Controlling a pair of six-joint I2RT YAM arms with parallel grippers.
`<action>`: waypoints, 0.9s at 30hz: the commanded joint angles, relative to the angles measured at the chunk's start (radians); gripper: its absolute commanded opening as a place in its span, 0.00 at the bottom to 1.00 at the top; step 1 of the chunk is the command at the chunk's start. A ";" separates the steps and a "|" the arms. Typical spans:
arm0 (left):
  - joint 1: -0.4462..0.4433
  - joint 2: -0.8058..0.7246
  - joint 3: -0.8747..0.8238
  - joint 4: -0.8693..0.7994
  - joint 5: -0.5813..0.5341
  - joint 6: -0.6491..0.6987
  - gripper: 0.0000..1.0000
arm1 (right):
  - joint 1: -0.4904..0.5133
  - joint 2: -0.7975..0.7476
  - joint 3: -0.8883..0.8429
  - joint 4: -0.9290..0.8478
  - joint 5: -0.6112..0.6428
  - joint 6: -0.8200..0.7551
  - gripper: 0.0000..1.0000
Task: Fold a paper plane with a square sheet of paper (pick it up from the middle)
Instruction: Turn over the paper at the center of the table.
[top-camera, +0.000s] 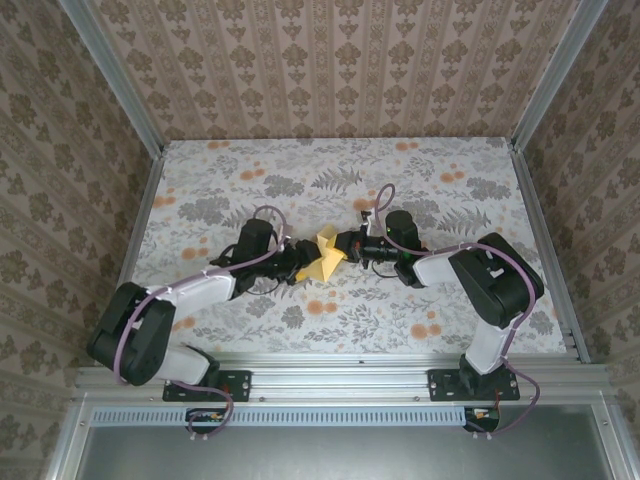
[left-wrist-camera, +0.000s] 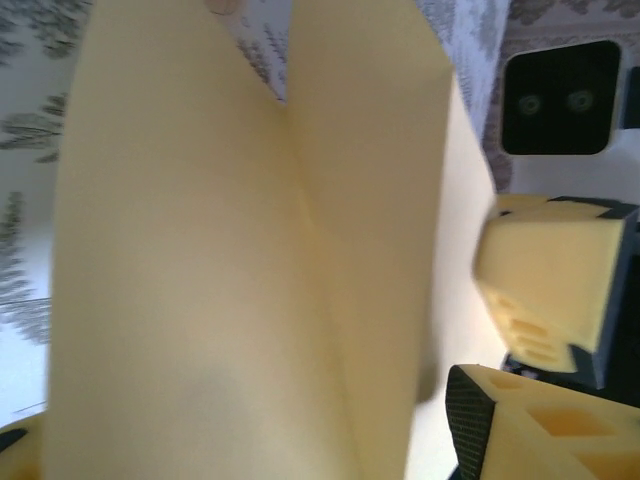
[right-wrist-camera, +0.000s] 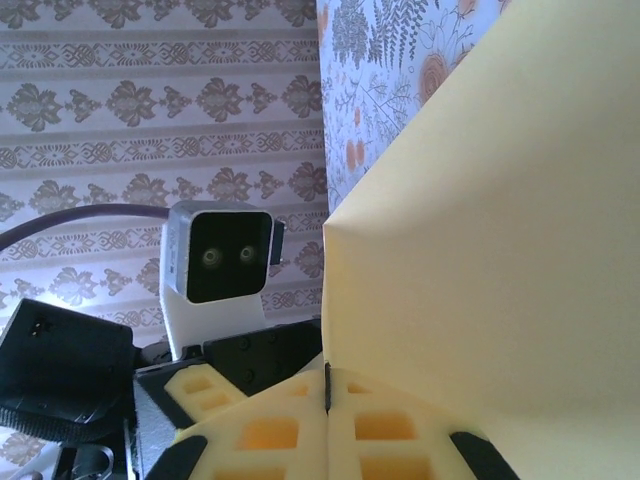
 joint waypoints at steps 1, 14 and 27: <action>0.031 -0.091 0.081 -0.283 -0.069 0.202 0.68 | -0.004 0.013 0.013 0.025 -0.031 -0.008 0.04; 0.135 -0.111 0.224 -0.477 -0.076 0.349 0.73 | -0.002 0.024 0.015 0.032 -0.059 -0.018 0.03; 0.022 0.019 0.093 0.054 0.055 -0.003 0.71 | 0.000 0.032 0.015 0.122 -0.048 0.047 0.02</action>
